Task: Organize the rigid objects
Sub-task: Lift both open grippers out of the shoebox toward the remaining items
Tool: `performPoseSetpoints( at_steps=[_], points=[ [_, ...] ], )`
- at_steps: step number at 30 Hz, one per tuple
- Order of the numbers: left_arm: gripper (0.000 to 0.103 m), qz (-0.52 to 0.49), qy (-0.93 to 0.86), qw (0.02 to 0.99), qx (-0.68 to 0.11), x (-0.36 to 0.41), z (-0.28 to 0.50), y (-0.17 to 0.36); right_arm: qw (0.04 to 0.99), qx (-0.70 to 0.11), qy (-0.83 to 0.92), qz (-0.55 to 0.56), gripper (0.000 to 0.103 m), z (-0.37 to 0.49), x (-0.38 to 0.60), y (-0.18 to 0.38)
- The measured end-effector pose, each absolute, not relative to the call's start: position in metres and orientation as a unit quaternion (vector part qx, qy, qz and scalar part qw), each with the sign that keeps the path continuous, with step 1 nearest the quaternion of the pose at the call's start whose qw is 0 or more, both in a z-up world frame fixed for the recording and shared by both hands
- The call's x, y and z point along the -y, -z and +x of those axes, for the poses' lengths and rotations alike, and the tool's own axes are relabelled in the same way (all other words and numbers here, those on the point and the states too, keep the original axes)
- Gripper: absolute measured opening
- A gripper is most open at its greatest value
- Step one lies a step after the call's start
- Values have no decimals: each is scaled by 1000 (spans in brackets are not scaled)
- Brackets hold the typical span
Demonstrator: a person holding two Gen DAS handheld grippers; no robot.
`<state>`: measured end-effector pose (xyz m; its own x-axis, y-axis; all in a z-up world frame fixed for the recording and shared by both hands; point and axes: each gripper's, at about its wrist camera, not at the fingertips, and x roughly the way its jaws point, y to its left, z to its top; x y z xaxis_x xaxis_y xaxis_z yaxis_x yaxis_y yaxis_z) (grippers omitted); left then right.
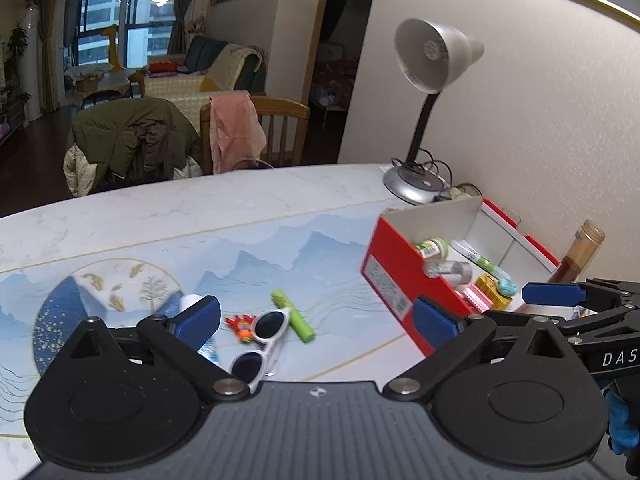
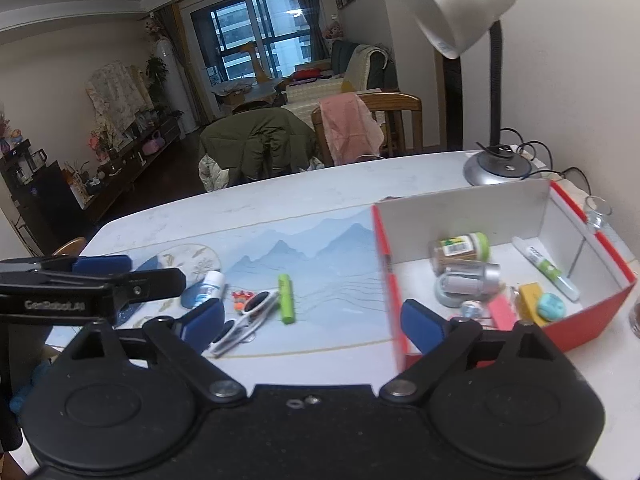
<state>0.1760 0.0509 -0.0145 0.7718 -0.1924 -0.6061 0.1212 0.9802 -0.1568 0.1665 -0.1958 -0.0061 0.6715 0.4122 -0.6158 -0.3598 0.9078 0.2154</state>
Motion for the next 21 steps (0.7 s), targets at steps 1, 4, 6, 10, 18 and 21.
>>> performPoseSetpoints(
  at_steps=[1,4,6,10,18,21],
  points=[
    [103,-54,83,940,-325,-55,175,16,913,-347,-212,38,97,166,191,7],
    [103,-50,72,944,-317,-71,173,20,912,-350,-210,34,98,167,175,9],
    [103,-50,68,945,-316,-82,174,25,911,-354,-209,31,98,168,165,11],
    [103,-58,37,947,-315,-108,180,37,908,-365,-203,24,98,171,145,19],
    [103,-87,-11,938,-335,-152,209,73,901,-391,-187,9,98,185,110,41],
    [103,-95,-18,933,-346,-163,220,87,898,-402,-182,-1,98,193,97,51]
  ],
)
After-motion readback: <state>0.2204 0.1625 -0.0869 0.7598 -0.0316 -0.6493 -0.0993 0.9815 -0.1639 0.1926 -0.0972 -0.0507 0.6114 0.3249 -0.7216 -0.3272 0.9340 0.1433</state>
